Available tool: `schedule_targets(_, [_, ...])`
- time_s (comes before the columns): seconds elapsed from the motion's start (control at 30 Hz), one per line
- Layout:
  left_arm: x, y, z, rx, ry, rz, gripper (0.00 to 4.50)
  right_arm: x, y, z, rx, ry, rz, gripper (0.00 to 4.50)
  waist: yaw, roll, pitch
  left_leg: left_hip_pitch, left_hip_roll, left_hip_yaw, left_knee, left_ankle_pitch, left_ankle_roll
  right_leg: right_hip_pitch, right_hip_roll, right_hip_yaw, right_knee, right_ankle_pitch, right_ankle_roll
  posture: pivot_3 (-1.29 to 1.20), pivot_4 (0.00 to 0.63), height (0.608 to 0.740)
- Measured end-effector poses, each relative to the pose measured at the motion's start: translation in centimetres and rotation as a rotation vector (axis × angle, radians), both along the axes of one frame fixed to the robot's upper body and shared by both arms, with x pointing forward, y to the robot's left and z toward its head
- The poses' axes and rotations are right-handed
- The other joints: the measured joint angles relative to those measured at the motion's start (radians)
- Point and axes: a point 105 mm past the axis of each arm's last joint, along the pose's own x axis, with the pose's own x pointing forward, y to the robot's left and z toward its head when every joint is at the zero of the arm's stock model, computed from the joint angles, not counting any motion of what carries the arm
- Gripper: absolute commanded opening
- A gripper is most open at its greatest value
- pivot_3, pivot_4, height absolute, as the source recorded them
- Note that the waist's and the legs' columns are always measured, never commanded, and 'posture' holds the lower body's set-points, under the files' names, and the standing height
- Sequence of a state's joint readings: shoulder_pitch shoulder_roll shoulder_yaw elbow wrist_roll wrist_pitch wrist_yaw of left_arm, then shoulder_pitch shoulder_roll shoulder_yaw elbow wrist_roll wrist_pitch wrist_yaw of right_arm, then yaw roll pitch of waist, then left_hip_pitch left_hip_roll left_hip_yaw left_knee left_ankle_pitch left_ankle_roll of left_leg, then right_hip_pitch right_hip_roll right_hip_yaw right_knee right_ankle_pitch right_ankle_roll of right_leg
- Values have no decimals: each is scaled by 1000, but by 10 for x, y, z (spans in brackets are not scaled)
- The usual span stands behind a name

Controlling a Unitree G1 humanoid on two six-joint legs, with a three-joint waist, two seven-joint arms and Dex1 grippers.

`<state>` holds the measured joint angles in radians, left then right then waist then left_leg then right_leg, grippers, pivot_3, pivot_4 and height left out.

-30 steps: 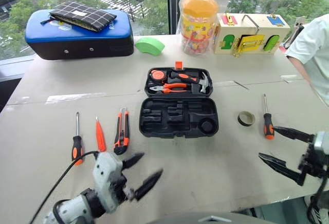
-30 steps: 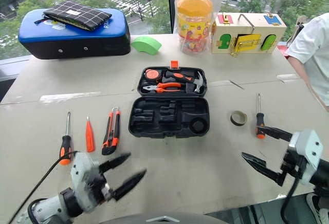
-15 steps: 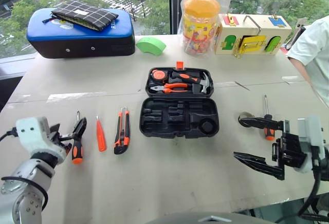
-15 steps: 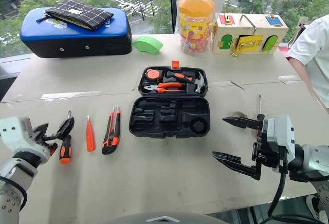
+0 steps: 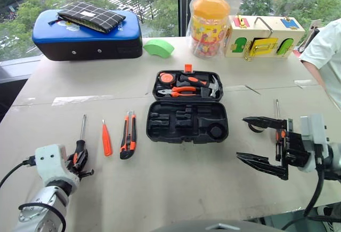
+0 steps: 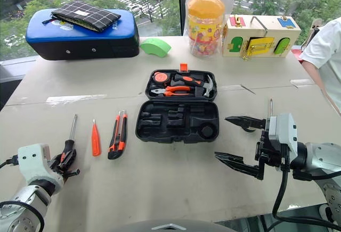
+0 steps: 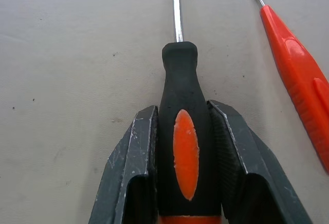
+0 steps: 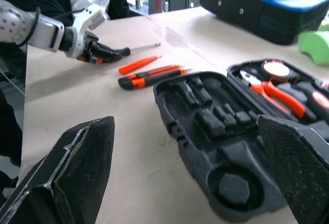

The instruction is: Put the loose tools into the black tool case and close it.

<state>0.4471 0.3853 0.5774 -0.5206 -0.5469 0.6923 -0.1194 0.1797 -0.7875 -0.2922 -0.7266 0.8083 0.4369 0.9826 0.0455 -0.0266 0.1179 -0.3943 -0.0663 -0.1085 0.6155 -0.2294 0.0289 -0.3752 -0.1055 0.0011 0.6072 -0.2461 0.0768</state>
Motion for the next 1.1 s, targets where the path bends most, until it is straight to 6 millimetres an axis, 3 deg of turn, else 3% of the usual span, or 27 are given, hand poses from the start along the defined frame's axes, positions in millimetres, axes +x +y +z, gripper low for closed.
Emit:
schedule_targets(0.03, [4, -1, 2, -25, -37, -5, 820, 0, 0, 1, 3, -2, 4, 4500, 1, 0, 0, 0, 0, 0, 0, 0, 0, 0, 0, 0, 0, 0, 0, 0, 150, 740])
schedule_targets(0.07, [36, -21, 31, -108, -204, -163, 820, -1, 2, 3, 20, -12, 1, 4500, 17, -4, 2, -2, 0, -5, 2, 1, -1, 0, 1, -5, 1, 0, 0, 0, 150, 740])
schedule_targets(0.13, [59, -40, 64, -95, -303, -336, 820, -1, 4, 7, 26, -34, 0, 4500, 26, -5, 1, -4, 0, -8, 4, 1, -2, 0, 5, -8, 1, 1, -1, 0, 150, 740])
schedule_targets(0.2, [89, -97, 106, 15, -346, -796, 820, -1, 5, 9, 50, -45, -44, 4500, 33, -5, 1, -3, -2, -6, 4, 2, -2, 1, 5, -7, 1, 1, -2, 0, 150, 740])
schedule_targets(0.23, [91, -111, 112, 40, -346, -903, 820, -1, 5, 9, 53, -49, -56, 4500, 33, -2, 0, -3, -3, -4, 4, 2, -2, 1, 5, -5, 1, 1, -2, 0, 150, 740])
schedule_targets(0.27, [103, -144, 116, 112, -327, -1156, 820, -1, 1, 8, 57, -49, -112, 4500, 27, 1, 0, -1, -4, 1, 3, 1, 1, 1, 4, 0, 0, 2, -2, 0, 150, 740])
schedule_targets(0.33, [122, -160, 106, 216, -271, -1327, 820, -1, -3, 4, 47, -47, -174, 4500, 20, 0, -1, 1, -4, 4, 3, 3, 6, 1, 4, 2, 0, 2, -2, 0, 150, 740])
schedule_targets(0.47, [163, -171, 74, 424, -112, -1560, 820, -2, -12, 6, 29, -75, -285, 4500, -12, -3, 0, 1, 1, 6, 0, 3, 5, -2, 10, 6, 0, 4, 2, 0, 150, 740])
schedule_targets(0.6, [189, -176, 63, 569, -14, -1669, 820, -10, -14, 9, 19, -92, -349, 4500, -20, -6, 0, -1, 1, 3, 0, 3, 6, -1, 10, 4, 0, 4, 2, 0, 150, 740])
schedule_targets(0.9, [207, -180, 62, 693, 17, -1706, 820, -19, -16, 9, 13, -90, -435, 4500, -28, -10, -1, -1, 0, 2, 9, 1, 9, 2, 9, 3, 2, 4, 8, 0, 150, 740])
schedule_targets(1.1, [198, -174, 62, 582, 41, -1746, 820, -23, -19, 8, 8, -80, -462, 4500, -32, -9, -1, -1, 0, 1, 10, 0, 10, 3, 9, 1, 3, 5, 6, 0, 150, 740])
